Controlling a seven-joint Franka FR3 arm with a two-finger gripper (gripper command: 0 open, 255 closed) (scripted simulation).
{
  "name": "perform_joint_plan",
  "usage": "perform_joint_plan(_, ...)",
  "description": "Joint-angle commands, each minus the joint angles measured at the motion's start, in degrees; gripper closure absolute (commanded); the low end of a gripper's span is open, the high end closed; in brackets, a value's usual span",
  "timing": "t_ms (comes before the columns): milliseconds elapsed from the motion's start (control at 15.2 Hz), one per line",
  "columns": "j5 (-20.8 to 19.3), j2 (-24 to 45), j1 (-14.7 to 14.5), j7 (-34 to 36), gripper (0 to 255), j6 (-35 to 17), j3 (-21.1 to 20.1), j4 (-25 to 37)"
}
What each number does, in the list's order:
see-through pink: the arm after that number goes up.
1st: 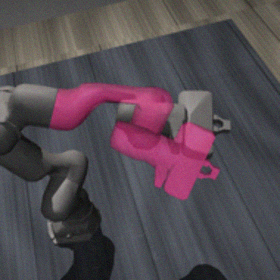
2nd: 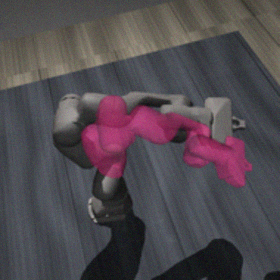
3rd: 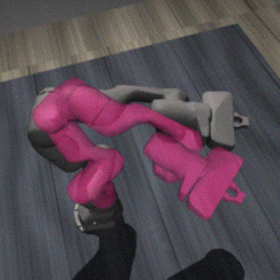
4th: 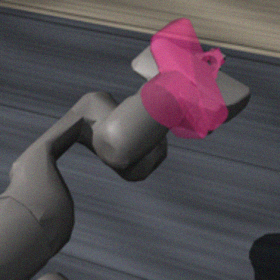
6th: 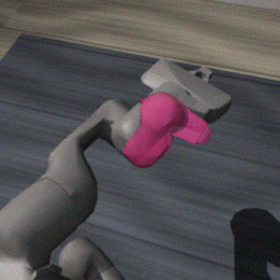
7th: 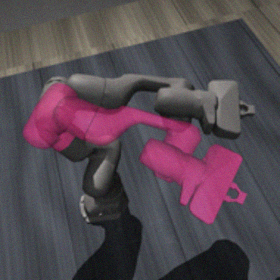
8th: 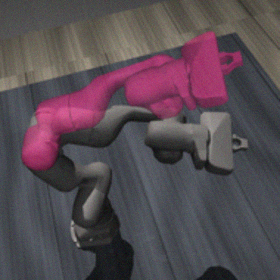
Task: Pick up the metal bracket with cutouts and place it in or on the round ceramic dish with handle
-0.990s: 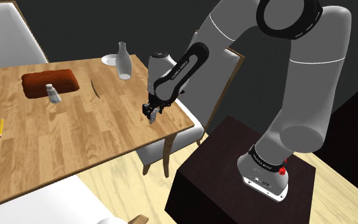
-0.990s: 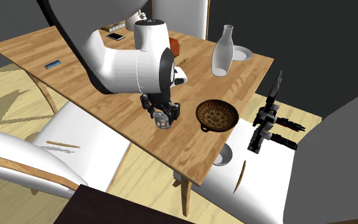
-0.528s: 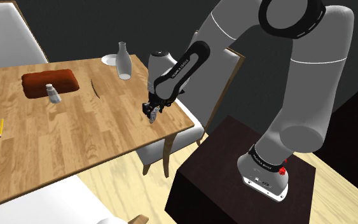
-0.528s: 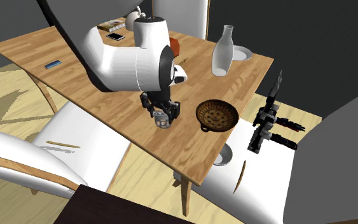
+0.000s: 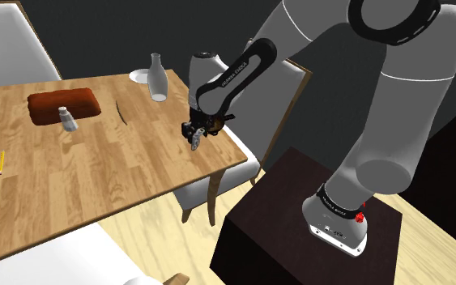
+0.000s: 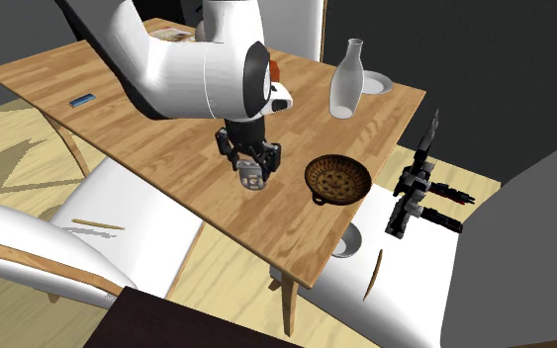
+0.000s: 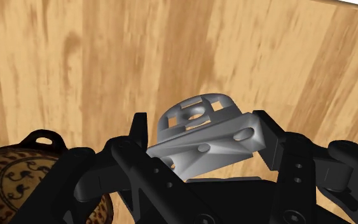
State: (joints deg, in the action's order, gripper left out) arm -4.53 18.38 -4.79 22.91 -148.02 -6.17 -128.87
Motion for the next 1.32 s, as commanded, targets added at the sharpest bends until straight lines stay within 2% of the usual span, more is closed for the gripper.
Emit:
perform_joint_plan(0,0.33,-1.46,0.07,-0.16,255,1.45,-0.21,-0.01)
perform_joint_plan(792,2.02,-8.56,0.51,-1.39,255,9.56,-0.87,1.07)
perform_joint_plan(1254,2.72,-3.91,5.75,-10.41,255,13.35,2.29,9.61)
